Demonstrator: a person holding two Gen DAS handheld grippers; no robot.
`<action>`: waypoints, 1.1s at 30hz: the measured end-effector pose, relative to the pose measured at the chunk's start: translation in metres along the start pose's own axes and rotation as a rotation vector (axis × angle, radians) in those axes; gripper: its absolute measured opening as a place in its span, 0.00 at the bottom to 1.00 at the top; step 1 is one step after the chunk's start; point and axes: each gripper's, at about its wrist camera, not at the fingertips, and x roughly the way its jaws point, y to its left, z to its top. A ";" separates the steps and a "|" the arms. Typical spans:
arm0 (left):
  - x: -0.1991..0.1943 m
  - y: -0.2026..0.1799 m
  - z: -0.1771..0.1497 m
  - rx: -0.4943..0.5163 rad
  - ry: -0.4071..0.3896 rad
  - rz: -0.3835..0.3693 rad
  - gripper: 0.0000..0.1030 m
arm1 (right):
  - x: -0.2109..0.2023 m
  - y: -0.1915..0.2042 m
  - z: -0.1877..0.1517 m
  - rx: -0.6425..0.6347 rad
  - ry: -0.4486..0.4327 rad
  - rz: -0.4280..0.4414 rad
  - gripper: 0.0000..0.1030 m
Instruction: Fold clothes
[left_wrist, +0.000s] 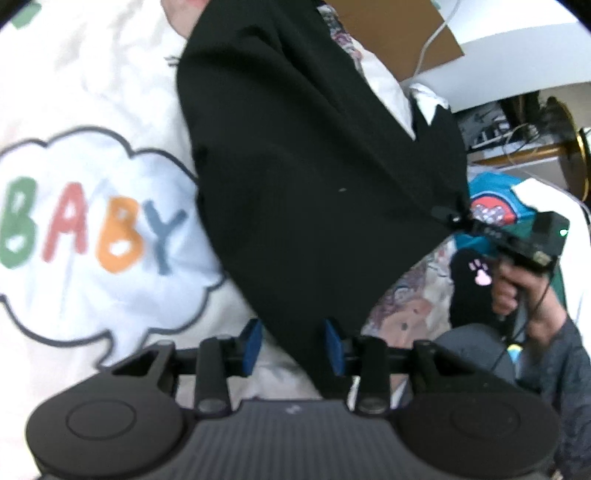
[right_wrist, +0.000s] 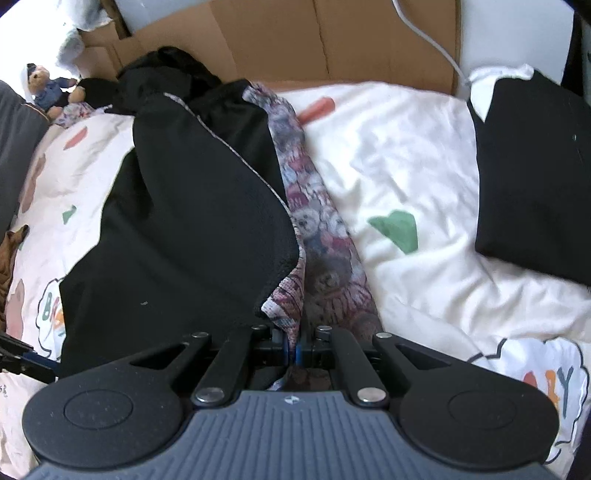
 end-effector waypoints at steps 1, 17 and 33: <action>0.004 -0.002 -0.001 0.011 0.014 0.000 0.42 | 0.003 -0.001 -0.001 0.009 0.011 0.000 0.04; 0.010 -0.011 -0.009 0.036 -0.001 0.004 0.35 | 0.015 -0.036 -0.011 0.178 0.008 0.044 0.37; 0.002 -0.033 0.005 0.107 0.003 0.083 0.04 | 0.019 -0.037 -0.004 0.224 -0.042 0.019 0.06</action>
